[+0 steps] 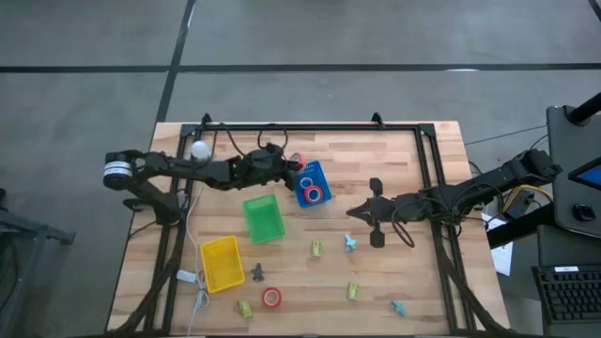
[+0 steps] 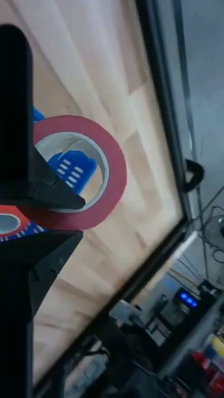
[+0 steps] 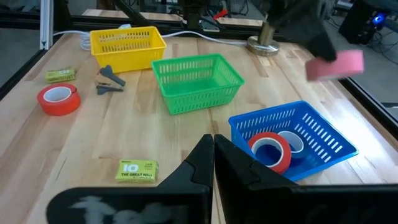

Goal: Pick and place Stapler, Stapler remover, tape
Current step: Put the pink tape into the blue basket

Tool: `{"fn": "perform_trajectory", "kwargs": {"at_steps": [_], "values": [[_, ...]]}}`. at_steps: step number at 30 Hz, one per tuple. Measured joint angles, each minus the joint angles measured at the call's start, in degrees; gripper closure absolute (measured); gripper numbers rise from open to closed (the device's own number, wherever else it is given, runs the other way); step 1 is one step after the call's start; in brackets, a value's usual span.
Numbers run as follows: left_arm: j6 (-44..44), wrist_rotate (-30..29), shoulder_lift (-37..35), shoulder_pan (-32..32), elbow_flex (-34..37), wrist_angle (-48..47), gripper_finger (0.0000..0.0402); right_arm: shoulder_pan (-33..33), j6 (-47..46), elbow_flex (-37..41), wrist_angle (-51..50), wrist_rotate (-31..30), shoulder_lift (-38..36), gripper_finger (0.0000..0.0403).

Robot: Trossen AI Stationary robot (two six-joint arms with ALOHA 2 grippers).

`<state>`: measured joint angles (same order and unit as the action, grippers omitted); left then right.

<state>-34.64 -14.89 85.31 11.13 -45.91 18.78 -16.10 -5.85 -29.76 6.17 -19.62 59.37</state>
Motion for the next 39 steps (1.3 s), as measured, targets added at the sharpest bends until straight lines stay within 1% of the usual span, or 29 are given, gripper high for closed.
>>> {"fn": "perform_trajectory", "kwargs": {"at_steps": [6, 9, 10, 12, 18, 22, 26, 29, 34, 39], "values": [[-1.99, 0.25, 6.13, -0.37, -1.99, 0.03, 0.0354, 0.0, 0.01, 0.0, 0.08, 0.0, 0.0, 0.0394], [-2.62, 2.79, 8.67, -0.37, -3.57, 0.1, 0.0348, 0.0, 0.02, 0.0, 0.07, 0.0, 0.0, 0.0394], [-2.53, 3.96, 9.39, -0.37, -4.15, 0.01, 0.0345, 0.0, 0.03, 0.0, 0.07, 0.0, 0.0, 0.0394], [-1.85, 4.45, 10.7, -0.38, -5.49, -0.03, 0.0339, 0.0, 0.2, 0.0, 0.07, 0.0, 0.0, 0.0394], [0.25, 4.54, 14.02, -0.3, -8.38, -2.08, 0.034, 0.0, 0.13, 0.18, 0.09, 0.0, 0.0, 0.0394], [1.63, 4.18, 14.99, -0.26, -10.87, -7.27, 0.0344, 0.02, 0.04, 0.31, 0.11, 0.0, 0.02, 0.0394], [1.95, 1.25, 15.33, -0.26, -12.13, -11.95, 0.0341, 0.02, 0.02, 0.35, 0.15, 0.0, 0.02, 0.0394], [1.94, 0.64, 15.22, -0.28, -12.36, -11.84, 0.0337, 0.02, 0.02, 0.39, 0.16, 0.0, 0.02, 0.0394], [1.99, 1.42, 15.21, -0.37, -12.35, -12.17, 0.0327, 0.02, 0.02, 0.39, 0.18, 0.0, 0.02, 0.0394], [1.75, 2.13, 15.2, -0.37, -12.29, -13.41, 0.0302, 0.02, -0.03, 0.39, 0.2, 0.0, 0.02, 0.0394]]}}
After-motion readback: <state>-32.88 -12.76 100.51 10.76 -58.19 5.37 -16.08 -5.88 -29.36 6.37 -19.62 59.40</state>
